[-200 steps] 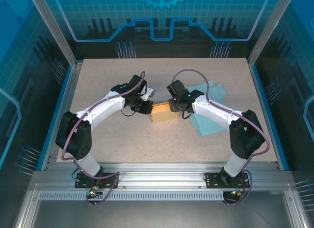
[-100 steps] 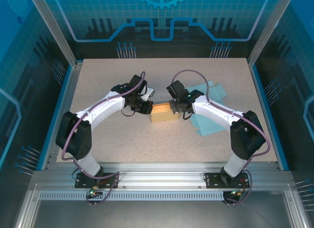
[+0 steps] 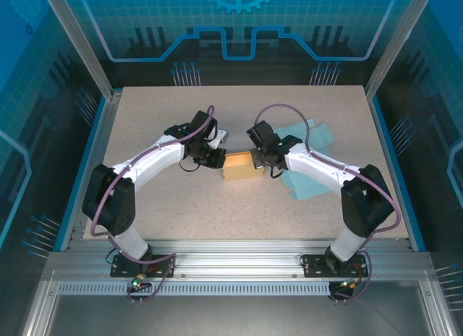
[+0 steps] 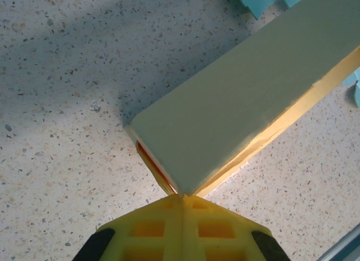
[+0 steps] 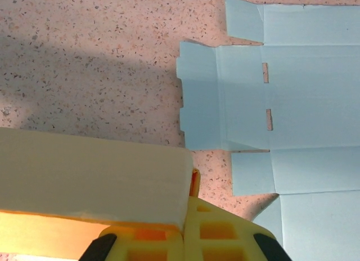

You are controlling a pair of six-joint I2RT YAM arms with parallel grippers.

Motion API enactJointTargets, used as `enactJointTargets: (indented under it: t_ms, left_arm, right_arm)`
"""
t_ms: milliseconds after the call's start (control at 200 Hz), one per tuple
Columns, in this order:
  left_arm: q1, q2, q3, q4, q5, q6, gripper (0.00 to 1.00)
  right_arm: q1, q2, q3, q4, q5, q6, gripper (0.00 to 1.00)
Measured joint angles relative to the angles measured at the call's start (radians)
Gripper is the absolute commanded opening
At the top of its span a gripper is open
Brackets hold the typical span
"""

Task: Fold the paper box

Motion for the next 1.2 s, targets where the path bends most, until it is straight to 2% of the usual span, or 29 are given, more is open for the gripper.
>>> enactJointTargets:
  t_ms: [195, 630, 695, 800, 925, 1051, 1201]
  left_arm:
    - [-0.007, -0.011, -0.038, 0.039, -0.006, -0.018, 0.27]
    - [-0.011, -0.184, -0.105, 0.106, -0.062, -0.016, 0.56]
    - [-0.016, -0.225, -0.140, 0.154, -0.064, 0.045, 0.59]
    - [-0.054, -0.314, -0.266, 0.302, -0.063, 0.232, 0.81]
    - [-0.090, -0.361, -0.405, 0.465, -0.063, 0.469, 0.98]
    - [-0.089, -0.343, -0.436, 0.544, -0.064, 0.661, 0.99]
    - [-0.090, -0.295, -0.435, 0.609, -0.084, 0.804, 0.99]
  right_arm:
    - [0.002, -0.007, -0.018, 0.030, 0.000, 0.010, 0.00]
    - [0.002, -0.007, -0.020, 0.037, 0.000, 0.011, 0.00]
    - [0.002, -0.007, -0.020, 0.037, 0.000, 0.011, 0.00]
    - [0.002, -0.007, -0.020, 0.038, 0.000, 0.011, 0.00]
    - [0.002, -0.007, -0.020, 0.038, -0.001, 0.011, 0.00]
    - [0.003, -0.007, -0.020, 0.038, -0.001, 0.011, 0.00]
    - [0.004, -0.007, -0.020, 0.038, -0.001, 0.011, 0.00]
